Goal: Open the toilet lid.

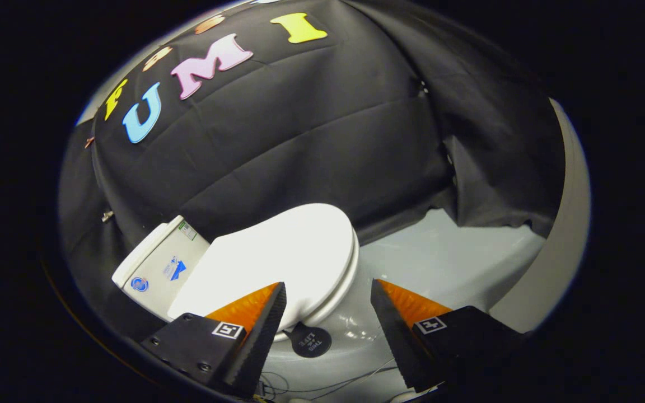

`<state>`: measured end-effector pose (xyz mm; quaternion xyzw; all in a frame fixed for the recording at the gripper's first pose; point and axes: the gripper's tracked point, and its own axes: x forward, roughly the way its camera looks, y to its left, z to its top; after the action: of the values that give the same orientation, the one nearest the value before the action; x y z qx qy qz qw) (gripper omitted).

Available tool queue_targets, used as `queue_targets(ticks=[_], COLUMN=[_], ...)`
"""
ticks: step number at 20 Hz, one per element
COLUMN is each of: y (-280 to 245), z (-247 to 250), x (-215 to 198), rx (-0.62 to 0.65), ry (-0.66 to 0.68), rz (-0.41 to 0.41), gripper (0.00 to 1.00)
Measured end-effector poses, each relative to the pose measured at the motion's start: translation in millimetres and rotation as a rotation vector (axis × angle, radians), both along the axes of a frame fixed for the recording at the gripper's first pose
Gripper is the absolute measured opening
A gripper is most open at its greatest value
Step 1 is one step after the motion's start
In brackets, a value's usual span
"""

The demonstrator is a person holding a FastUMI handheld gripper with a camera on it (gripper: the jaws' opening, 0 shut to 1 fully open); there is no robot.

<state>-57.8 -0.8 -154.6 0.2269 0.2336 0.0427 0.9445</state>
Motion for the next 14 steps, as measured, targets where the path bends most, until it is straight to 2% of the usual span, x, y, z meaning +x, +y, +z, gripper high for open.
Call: queue_targets(ticks=[3,5,7,14], y=[4,6,9,14], z=[-20,-23,-26,-44], x=[-9,-11,-13,-19], rx=[0.144,0.274,0.365,0.529], ry=[0.104,0.128,0.159,0.227], rz=[-0.033,-0.045,-0.056,-0.076], gripper=[0.94,0.82,0.82,0.81])
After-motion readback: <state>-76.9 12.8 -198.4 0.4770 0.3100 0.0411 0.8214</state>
